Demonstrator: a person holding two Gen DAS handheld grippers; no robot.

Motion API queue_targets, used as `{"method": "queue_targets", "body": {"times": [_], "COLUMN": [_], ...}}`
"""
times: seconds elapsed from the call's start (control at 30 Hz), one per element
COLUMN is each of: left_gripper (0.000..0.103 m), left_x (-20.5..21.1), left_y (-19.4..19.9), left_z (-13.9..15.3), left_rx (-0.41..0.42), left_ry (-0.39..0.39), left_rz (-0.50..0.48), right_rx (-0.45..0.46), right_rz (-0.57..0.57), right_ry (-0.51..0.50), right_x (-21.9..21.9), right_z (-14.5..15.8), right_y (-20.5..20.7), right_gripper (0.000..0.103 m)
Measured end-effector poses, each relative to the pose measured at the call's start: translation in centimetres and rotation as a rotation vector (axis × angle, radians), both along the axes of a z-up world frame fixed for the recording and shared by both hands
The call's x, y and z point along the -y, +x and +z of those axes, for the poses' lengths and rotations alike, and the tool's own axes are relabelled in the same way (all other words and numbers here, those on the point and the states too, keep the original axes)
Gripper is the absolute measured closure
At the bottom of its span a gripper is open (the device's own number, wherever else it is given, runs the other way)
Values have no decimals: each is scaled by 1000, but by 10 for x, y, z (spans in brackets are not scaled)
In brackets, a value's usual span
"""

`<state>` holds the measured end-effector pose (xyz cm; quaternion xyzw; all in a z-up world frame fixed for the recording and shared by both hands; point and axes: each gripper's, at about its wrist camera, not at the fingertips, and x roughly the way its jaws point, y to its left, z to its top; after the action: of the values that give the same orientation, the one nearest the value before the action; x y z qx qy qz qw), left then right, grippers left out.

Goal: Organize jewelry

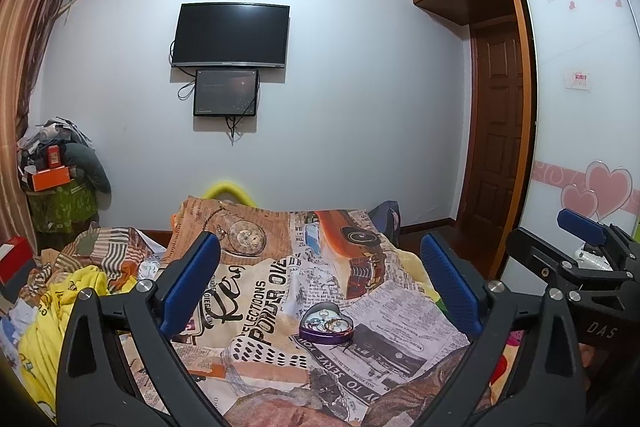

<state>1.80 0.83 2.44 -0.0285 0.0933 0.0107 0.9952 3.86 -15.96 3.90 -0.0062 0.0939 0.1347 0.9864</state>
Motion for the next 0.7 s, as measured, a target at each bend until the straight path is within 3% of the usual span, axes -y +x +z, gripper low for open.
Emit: {"method": "queue_targets", "body": {"times": [0.7], "left_gripper": [2], "left_x": [-1], "left_y": [-1], "left_z": [1], "left_rx": [-3], "left_ry": [-8], "left_rz": [-9], "right_rx": [-3], "right_rz": [1], "right_ry": [-1], "right_x": [-1], "right_z": [0], "right_y": [-2], "right_gripper": [3]}}
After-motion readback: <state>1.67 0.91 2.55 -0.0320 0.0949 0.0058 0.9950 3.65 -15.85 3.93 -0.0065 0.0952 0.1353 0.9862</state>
